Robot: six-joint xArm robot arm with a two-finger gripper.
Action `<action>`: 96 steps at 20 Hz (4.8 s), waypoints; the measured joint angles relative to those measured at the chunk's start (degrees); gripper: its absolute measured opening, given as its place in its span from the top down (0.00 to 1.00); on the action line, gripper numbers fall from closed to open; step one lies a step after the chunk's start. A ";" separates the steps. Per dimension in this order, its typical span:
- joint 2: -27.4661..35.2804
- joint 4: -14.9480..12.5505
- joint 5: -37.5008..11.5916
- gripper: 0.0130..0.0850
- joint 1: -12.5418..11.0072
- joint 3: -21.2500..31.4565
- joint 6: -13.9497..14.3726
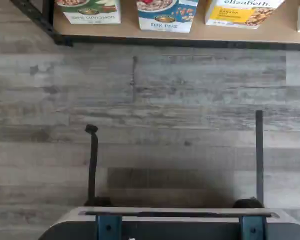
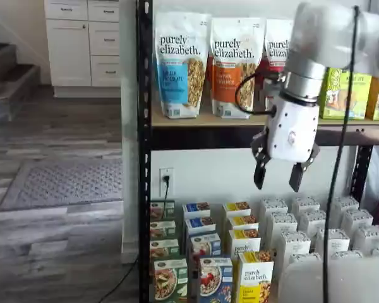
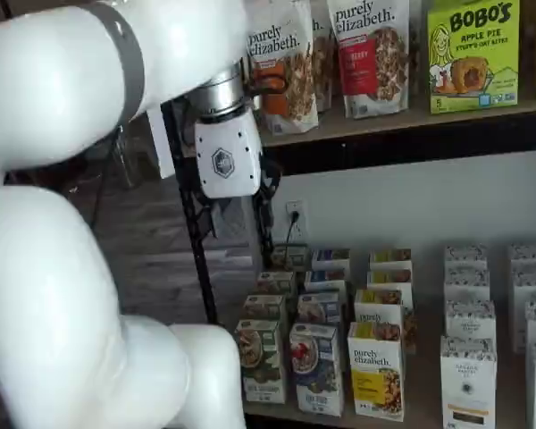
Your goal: Pick up the blue and white box that is on the bottom shelf, the second box from the left
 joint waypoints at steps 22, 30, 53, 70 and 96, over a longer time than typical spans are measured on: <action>-3.05 7.34 -8.48 0.00 -3.20 7.60 -4.69; -2.88 6.92 -14.19 0.00 -1.69 11.97 -3.89; 6.64 2.38 -36.10 0.00 4.50 22.59 2.18; 18.53 0.96 -50.58 0.00 2.80 24.95 0.79; 43.32 1.87 -71.68 0.00 6.47 20.68 2.76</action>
